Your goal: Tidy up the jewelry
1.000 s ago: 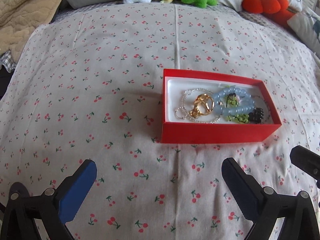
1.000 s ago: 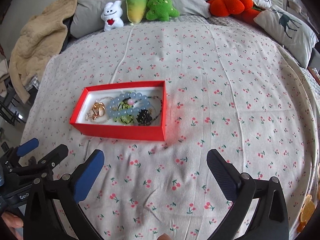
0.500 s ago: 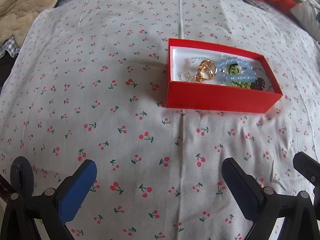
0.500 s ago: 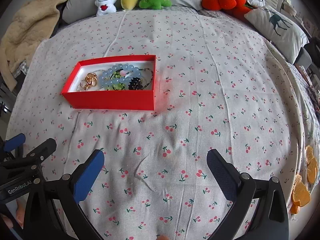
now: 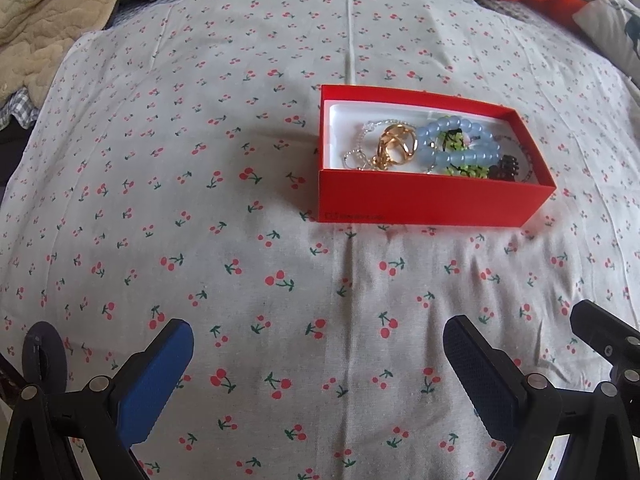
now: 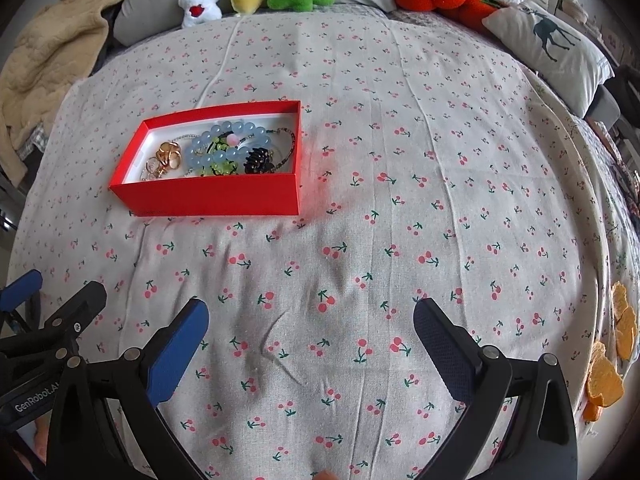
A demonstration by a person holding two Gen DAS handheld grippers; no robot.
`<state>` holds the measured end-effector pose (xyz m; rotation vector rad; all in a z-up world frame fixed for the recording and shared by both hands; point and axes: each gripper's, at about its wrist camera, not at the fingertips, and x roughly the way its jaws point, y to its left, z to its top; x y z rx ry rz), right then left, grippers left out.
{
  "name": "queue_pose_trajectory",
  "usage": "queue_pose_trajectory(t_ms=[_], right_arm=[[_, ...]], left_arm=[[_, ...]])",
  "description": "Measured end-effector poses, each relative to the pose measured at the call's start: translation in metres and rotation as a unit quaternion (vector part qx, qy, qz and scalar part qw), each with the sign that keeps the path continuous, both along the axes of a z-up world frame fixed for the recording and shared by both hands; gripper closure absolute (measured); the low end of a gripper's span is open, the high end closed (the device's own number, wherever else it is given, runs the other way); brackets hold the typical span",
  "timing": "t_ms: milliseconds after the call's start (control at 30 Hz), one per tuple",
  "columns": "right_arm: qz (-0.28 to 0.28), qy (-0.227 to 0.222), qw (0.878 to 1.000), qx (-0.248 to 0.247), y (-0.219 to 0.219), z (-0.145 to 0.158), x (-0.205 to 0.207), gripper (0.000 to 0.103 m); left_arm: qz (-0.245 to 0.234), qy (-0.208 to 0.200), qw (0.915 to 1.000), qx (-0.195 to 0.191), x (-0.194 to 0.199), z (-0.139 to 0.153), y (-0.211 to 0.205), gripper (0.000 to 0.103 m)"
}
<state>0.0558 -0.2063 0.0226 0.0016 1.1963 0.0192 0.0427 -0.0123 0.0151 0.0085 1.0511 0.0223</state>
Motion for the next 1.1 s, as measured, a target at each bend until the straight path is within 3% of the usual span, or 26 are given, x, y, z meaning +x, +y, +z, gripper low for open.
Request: queue_pose_trajectory(t_ms=[1100], right_arm=[[0.002,-0.001,1.000,0.000,0.0009,-0.0001,-0.0005,0.000]], left_arm=[[-0.002,0.001,1.0000,0.004,-0.0007,-0.0005,-0.0008,0.001]])
